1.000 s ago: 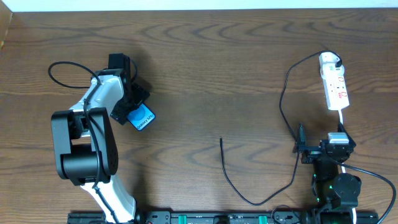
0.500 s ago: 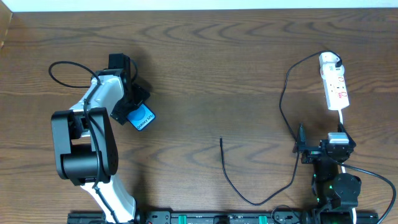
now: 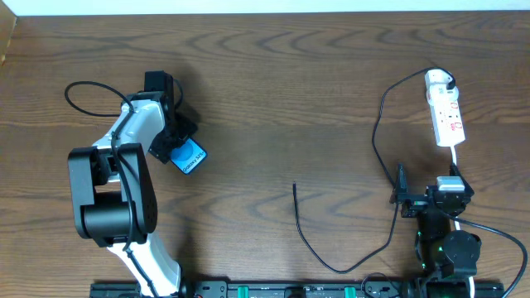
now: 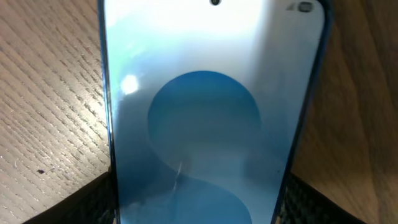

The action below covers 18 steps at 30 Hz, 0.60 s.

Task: Plug charger to phone and switch on socket

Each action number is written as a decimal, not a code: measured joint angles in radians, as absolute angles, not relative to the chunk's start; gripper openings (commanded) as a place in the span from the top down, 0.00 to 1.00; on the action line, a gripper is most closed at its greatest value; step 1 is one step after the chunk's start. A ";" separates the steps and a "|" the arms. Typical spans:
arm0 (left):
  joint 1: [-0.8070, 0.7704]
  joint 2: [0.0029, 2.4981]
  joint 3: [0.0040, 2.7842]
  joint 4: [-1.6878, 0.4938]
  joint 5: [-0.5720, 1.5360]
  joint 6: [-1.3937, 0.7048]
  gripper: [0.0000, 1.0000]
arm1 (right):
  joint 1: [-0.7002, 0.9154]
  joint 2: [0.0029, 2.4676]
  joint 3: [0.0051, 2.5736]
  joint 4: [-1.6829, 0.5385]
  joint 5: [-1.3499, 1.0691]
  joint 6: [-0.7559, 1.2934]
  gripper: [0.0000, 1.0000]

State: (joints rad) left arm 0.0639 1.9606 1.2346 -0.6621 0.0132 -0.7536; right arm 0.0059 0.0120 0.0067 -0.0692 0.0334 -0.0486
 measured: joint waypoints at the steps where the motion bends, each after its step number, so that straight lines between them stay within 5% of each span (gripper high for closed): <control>1: 0.064 1.961 1.235 -0.662 0.014 -0.752 0.36 | 0.006 0.012 0.007 -0.069 0.033 -0.049 0.01; 11: 0.064 1.961 1.235 -0.661 0.013 -0.752 0.67 | 0.006 0.012 0.007 -0.069 0.033 -0.049 0.01; 14: 0.064 1.961 1.235 -0.661 0.013 -0.752 0.90 | 0.006 0.012 0.007 -0.069 0.033 -0.049 0.01; 18: 0.064 1.961 1.235 -0.661 0.013 -0.752 0.93 | 0.006 0.012 0.007 -0.069 0.033 -0.049 0.01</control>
State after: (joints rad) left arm 0.0639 1.9606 1.2350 -0.6613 0.0132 -0.7517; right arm 0.0059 0.0120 0.0067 -0.0692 0.0334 -0.0486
